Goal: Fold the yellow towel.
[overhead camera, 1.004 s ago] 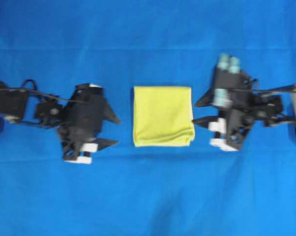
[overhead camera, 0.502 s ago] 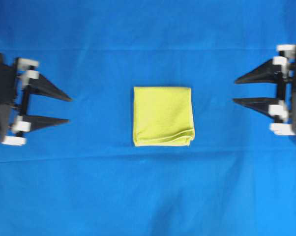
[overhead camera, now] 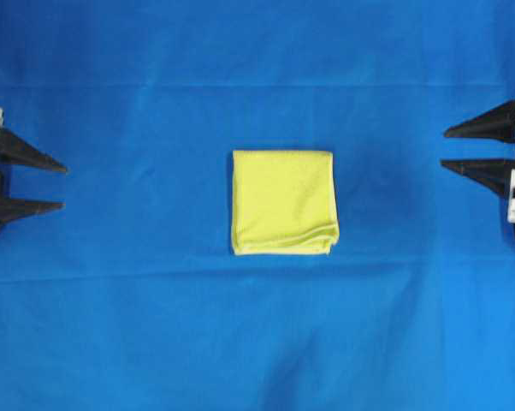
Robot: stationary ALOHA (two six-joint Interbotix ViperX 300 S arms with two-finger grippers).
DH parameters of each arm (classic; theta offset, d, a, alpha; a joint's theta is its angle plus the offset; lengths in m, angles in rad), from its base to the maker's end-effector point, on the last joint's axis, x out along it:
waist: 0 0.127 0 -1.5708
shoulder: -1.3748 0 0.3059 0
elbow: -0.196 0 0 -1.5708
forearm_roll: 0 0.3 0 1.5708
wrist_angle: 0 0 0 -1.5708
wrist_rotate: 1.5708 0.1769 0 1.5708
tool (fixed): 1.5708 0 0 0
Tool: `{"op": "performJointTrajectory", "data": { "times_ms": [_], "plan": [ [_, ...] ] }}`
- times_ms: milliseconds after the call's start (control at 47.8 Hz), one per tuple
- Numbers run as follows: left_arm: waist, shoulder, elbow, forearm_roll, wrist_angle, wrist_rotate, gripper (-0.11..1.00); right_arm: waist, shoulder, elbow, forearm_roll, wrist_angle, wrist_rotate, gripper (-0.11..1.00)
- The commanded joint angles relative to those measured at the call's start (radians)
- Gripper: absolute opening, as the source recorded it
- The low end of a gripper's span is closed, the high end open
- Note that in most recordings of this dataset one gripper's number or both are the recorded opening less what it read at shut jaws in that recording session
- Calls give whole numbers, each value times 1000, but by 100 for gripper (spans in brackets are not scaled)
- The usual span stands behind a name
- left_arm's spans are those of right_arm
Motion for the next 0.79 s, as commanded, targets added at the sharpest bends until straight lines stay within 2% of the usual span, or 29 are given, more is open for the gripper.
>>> {"op": "performJointTrajectory", "data": {
  "times_ms": [0, 774],
  "plan": [
    [5, 0, -5, 0, -15, -2, 54, -9, 11, -9, 3, -34, -2, 55],
    [21, 0, -3, 0, -15, -3, 54, -9, 15, -8, 3, -29, -2, 55]
  ]
}}
